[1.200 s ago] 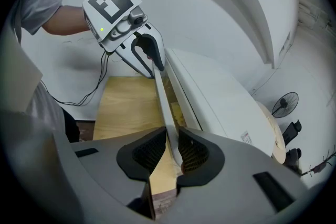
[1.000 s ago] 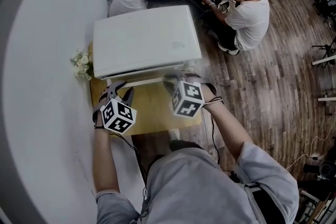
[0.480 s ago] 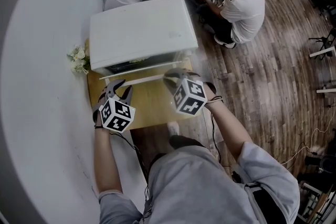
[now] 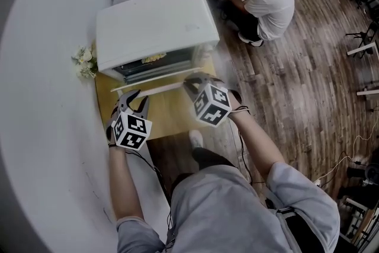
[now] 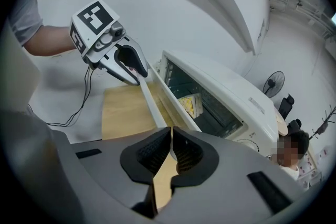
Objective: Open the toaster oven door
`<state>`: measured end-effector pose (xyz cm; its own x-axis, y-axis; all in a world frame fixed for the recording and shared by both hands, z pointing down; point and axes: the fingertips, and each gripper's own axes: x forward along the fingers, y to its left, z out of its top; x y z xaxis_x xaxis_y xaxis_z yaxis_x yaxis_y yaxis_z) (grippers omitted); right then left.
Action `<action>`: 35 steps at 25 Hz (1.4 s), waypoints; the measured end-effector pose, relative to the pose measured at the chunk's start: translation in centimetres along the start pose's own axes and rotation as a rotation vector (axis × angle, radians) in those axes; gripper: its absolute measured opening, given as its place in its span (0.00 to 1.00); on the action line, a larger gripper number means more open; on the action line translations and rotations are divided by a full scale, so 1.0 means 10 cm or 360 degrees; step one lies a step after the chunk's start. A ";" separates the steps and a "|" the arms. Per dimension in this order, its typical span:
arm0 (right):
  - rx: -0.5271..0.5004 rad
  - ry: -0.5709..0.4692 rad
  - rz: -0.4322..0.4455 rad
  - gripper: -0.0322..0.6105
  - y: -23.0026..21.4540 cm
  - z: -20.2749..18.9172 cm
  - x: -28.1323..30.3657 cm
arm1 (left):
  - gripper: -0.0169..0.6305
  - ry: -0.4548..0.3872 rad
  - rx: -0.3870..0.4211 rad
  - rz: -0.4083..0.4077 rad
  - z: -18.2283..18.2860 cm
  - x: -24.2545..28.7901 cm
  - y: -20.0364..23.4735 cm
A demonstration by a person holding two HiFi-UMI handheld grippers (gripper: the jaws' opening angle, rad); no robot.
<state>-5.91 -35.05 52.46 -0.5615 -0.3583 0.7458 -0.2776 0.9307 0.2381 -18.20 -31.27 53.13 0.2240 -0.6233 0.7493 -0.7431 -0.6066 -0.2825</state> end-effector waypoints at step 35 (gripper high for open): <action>0.0583 -0.0324 -0.0521 0.07 0.71 -0.70 0.12 | 0.13 -0.0536 -0.0843 0.0401 -0.67 0.04 -0.60</action>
<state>-3.07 -28.33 59.40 -0.5298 -0.6666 0.5243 -0.6972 0.6944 0.1783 -17.87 -24.56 59.14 0.1239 -0.8859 0.4471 -0.9879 -0.1523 -0.0280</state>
